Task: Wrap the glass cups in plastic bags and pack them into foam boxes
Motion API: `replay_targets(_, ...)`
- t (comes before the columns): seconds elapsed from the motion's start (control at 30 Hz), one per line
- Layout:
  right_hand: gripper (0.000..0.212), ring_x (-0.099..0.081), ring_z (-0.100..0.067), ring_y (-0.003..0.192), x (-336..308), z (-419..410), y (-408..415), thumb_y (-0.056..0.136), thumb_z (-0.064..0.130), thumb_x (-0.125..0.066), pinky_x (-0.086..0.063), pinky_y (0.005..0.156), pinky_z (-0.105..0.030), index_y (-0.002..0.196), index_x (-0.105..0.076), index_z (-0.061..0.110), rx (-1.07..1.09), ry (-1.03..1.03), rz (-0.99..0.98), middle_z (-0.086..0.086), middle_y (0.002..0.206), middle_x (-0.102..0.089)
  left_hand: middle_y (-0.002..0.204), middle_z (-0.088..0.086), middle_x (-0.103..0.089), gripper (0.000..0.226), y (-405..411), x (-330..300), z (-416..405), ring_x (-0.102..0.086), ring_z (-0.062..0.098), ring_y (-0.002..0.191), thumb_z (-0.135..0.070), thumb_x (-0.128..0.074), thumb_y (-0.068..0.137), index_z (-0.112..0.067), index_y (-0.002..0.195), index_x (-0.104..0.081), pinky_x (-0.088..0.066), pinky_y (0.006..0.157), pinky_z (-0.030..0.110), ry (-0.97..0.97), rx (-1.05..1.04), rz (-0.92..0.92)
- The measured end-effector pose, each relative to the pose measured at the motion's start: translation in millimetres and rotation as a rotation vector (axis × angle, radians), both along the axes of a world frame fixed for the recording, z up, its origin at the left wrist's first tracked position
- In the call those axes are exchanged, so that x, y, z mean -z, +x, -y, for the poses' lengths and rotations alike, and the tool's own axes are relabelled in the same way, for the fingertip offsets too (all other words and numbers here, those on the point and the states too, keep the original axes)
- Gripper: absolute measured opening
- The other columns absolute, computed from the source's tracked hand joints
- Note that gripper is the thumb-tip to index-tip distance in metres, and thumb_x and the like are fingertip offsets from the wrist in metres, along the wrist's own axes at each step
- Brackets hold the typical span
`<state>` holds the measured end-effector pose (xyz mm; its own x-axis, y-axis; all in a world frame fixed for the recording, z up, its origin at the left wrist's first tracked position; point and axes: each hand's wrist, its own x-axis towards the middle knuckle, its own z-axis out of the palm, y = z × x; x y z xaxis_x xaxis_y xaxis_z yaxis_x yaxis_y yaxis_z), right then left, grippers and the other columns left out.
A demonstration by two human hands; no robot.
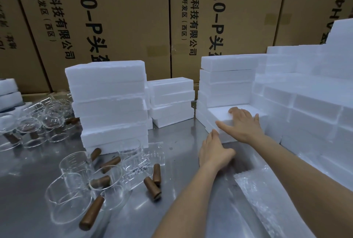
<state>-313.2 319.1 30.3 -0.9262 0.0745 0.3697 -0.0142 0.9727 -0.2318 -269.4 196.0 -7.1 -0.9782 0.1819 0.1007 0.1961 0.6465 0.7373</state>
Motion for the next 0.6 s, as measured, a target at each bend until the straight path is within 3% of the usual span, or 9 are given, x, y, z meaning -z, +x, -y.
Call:
replay_targets(0.17, 0.074, -0.024, -0.020, 0.137, 1, -2, -3, 0.083, 0.070, -0.038, -0.008, 0.112, -0.055, 0.136, -0.033, 0.018, -0.011, -0.012, 0.010, 0.000, 0.144, -0.035, 0.143, 0.002, -0.040, 0.073, 2, -2, 1, -0.037, 0.023, 0.132, -0.027, -0.056, 0.076, -0.014, 0.143, -0.030, -0.038, 0.104, 0.039, 0.038, -0.014, -0.009)
replay_targets(0.3, 0.084, 0.001, -0.020, 0.145, 1, 1, 3, 0.083, 0.072, -0.034, 0.004, 0.114, -0.050, 0.146, -0.020, 0.019, 0.004, -0.029, 0.088, 0.000, 0.158, -0.008, 0.131, 0.002, -0.049, 0.053, 8, -3, 3, -0.045, 0.026, 0.122, -0.020, -0.053, 0.075, -0.013, 0.127, -0.045, -0.044, 0.095, 0.039, 0.126, -0.047, -0.022)
replay_targets(0.37, 0.087, 0.007, -0.019, 0.146, 1, 7, 11, 0.084, 0.072, -0.034, 0.008, 0.114, -0.048, 0.149, -0.013, 0.020, 0.013, -0.090, 0.067, 0.001, 0.159, 0.000, 0.136, 0.000, -0.047, 0.053, 11, -1, 7, -0.043, 0.024, 0.127, -0.018, -0.052, 0.078, -0.017, 0.131, -0.046, -0.040, 0.097, 0.036, 0.182, -0.064, -0.015)
replay_targets(0.47, 0.076, -0.001, -0.023, 0.145, -2, 24, 30, 0.089, 0.062, -0.041, 0.001, 0.115, -0.046, 0.147, -0.019, 0.017, 0.021, -0.220, -0.114, -0.005, 0.157, -0.011, 0.150, -0.002, -0.035, 0.061, 17, 1, 16, -0.034, 0.017, 0.137, -0.019, -0.053, 0.085, -0.018, 0.144, -0.038, -0.031, 0.108, 0.031, 0.255, -0.095, 0.009)
replay_targets(0.6, 0.051, -0.028, -0.029, 0.132, -10, 61, 61, 0.092, 0.041, -0.050, -0.024, 0.106, -0.040, 0.133, -0.044, 0.012, -0.002, -0.333, -0.260, -0.012, 0.138, -0.043, 0.144, 0.004, -0.041, 0.045, 41, 2, 34, -0.041, 0.020, 0.132, -0.013, -0.048, 0.092, -0.013, 0.137, -0.047, -0.030, 0.104, 0.025, 0.375, -0.145, 0.012)
